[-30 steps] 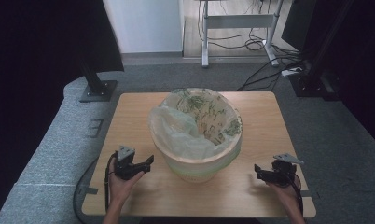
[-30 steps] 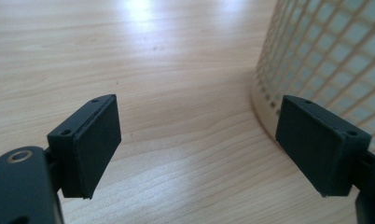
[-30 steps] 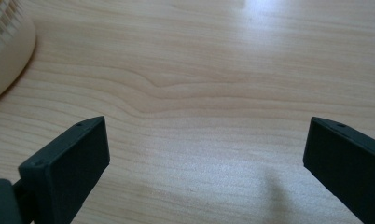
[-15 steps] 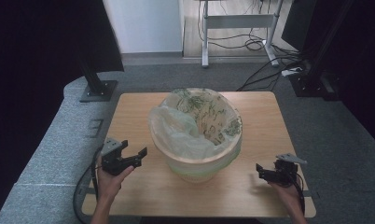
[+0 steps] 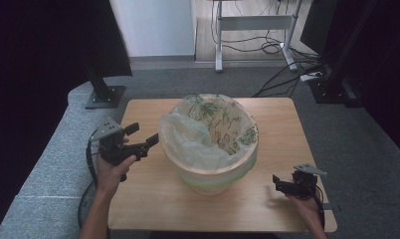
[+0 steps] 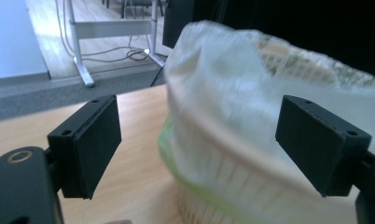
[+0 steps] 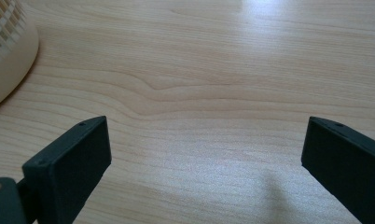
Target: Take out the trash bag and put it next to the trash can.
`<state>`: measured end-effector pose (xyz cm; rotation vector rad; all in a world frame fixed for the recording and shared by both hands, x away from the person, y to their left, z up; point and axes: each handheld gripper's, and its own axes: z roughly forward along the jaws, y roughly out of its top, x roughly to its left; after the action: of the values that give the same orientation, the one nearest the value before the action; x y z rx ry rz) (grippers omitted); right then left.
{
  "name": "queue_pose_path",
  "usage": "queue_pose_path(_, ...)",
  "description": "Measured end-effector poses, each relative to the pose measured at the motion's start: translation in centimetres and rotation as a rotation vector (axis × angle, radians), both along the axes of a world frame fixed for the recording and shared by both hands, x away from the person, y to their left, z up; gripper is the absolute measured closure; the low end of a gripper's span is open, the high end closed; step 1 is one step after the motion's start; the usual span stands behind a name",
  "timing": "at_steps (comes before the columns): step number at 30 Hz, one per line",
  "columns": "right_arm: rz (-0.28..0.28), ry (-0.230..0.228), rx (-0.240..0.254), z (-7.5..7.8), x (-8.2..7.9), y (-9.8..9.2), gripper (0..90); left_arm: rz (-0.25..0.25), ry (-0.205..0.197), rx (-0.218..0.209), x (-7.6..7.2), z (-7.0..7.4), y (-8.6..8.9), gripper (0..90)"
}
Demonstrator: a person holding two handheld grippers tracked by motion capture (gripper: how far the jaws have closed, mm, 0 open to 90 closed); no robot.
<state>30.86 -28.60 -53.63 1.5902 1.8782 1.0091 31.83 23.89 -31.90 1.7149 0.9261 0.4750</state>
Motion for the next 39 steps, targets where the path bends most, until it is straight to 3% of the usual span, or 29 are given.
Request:
queue_pose_path(4,0.0,-0.004,0.003,0.1,0.0,-0.1,2.0,-0.052,0.005,0.009,1.6,0.6,-1.0,20.0)
queue_pose_path(9,-0.001,-0.011,0.009,0.3,-0.1,-0.1,2.6,-0.058,0.008,0.04,3.4,0.0,-2.2,24.5)
queue_pose_path(12,0.003,-0.021,0.012,0.5,-0.2,0.0,3.7,-0.077,0.006,0.019,4.1,-0.4,-2.4,35.4)
queue_pose_path(17,0.005,-0.031,0.015,0.9,-0.2,0.2,4.9,-0.077,0.014,0.039,4.5,-0.9,-3.0,55.7)
queue_pose_path(21,0.007,-0.03,0.014,0.9,0.0,0.3,5.4,-0.067,0.043,0.03,4.9,-0.6,-3.3,75.2)
queue_pose_path(24,0.008,-0.033,0.019,1.0,-0.1,0.2,5.9,-0.093,0.063,0.001,5.1,-0.4,-3.2,88.5)
queue_pose_path(28,0.012,-0.053,0.05,1.8,-0.4,-0.1,7.3,-0.117,0.064,-0.013,5.0,0.5,-3.3,90.0)
queue_pose_path(31,0.048,-0.076,0.124,3.0,-0.5,-0.3,7.4,-0.131,0.05,-0.012,4.8,1.3,-3.6,90.0)
queue_pose_path(36,0.122,-0.14,0.138,5.4,-0.9,0.4,7.4,-0.148,0.037,-0.02,4.9,2.5,-3.9,90.0)
queue_pose_path(39,0.176,-0.182,0.135,7.7,-1.3,0.9,7.5,-0.153,0.029,-0.023,4.9,3.2,-4.0,90.0)
